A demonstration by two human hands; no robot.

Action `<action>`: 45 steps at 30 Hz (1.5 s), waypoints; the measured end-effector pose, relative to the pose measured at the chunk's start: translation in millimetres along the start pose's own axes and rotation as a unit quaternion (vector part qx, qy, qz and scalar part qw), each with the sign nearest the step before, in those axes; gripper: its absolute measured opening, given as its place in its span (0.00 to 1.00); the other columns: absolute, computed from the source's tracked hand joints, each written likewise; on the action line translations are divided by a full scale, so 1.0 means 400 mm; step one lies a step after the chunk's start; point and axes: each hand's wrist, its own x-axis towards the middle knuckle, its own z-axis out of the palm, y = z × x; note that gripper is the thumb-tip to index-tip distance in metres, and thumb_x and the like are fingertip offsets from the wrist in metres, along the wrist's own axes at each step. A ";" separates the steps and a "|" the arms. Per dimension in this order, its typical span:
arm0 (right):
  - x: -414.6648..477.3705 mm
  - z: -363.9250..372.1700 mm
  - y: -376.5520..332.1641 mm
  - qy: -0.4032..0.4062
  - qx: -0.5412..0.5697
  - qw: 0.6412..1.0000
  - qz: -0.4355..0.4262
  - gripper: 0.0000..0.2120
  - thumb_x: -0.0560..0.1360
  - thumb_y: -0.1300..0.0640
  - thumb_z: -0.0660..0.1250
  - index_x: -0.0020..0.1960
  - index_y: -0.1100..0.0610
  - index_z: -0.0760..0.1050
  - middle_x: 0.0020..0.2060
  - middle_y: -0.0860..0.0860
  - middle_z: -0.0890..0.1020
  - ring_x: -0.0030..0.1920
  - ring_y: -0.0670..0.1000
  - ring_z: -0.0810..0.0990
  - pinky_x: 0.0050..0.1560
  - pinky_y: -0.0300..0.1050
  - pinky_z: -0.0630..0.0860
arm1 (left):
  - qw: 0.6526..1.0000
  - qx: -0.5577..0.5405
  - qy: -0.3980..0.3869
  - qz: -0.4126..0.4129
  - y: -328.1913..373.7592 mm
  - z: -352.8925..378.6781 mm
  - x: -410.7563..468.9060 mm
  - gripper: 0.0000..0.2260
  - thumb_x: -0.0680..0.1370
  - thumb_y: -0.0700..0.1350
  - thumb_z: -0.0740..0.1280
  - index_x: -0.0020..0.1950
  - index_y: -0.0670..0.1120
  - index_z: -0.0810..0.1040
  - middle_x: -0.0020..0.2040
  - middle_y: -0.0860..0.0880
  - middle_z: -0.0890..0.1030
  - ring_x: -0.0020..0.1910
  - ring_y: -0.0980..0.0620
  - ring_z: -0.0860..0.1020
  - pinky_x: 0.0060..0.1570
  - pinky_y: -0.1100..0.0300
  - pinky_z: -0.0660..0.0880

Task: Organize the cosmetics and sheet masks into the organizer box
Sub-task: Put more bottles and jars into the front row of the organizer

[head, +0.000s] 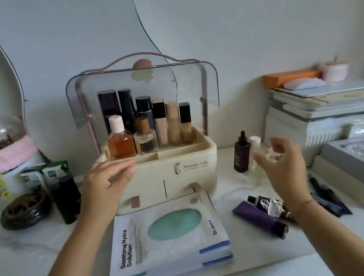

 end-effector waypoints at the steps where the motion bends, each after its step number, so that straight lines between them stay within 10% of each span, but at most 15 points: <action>1: 0.012 0.001 0.025 -0.015 -0.023 1.000 0.014 0.23 0.68 0.52 0.74 0.60 0.56 0.72 0.51 0.49 0.75 0.51 0.49 0.75 0.54 0.46 0.74 | 1.000 -0.002 0.003 -0.001 0.001 0.001 0.000 0.13 0.72 0.54 0.66 0.52 0.51 0.83 0.50 0.57 0.81 0.54 0.54 0.77 0.61 0.80 0.55; 20: 0.035 0.033 0.072 -0.081 -0.158 0.983 0.049 0.19 0.66 0.48 0.74 0.48 0.59 0.73 0.39 0.53 0.79 0.38 0.54 0.76 0.35 0.45 0.70 | 1.000 -0.007 0.009 -0.005 0.008 -0.004 -0.004 0.13 0.73 0.56 0.65 0.52 0.53 0.82 0.47 0.60 0.80 0.52 0.66 0.74 0.65 0.74 0.55; 23: 0.006 -0.001 -0.026 -0.038 -0.034 0.998 -0.025 0.20 0.64 0.47 0.75 0.52 0.51 0.74 0.40 0.44 0.80 0.42 0.47 0.80 0.41 0.44 0.77 | 1.000 0.005 0.015 -0.011 0.008 -0.001 -0.004 0.11 0.73 0.51 0.67 0.51 0.49 0.83 0.47 0.57 0.81 0.52 0.54 0.77 0.61 0.80 0.55; 29: -0.018 0.048 -0.280 -0.167 0.178 0.958 -0.147 0.22 0.61 0.47 0.76 0.54 0.45 0.75 0.43 0.37 0.82 0.45 0.36 0.82 0.43 0.27 0.76 | 1.000 0.004 0.026 -0.014 0.019 0.000 -0.005 0.09 0.73 0.47 0.70 0.51 0.47 0.83 0.49 0.55 0.82 0.52 0.63 0.74 0.60 0.79 0.56; 37: 0.076 0.295 -0.314 -0.269 0.056 0.960 -0.056 0.20 0.64 0.53 0.75 0.55 0.54 0.77 0.46 0.49 0.83 0.47 0.49 0.81 0.50 0.46 0.79 | 0.999 0.010 0.021 -0.033 0.017 -0.001 -0.008 0.09 0.74 0.46 0.70 0.52 0.49 0.84 0.53 0.57 0.81 0.66 0.48 0.72 0.63 0.79 0.52; 45: 0.102 0.360 -0.288 -0.315 -0.045 0.946 -0.058 0.16 0.63 0.49 0.76 0.45 0.53 0.74 0.35 0.45 0.77 0.38 0.46 0.76 0.38 0.39 0.72 | 0.999 -0.009 0.039 0.004 0.026 -0.002 -0.009 0.09 0.73 0.46 0.70 0.51 0.46 0.84 0.49 0.54 0.82 0.54 0.68 0.73 0.62 0.79 0.53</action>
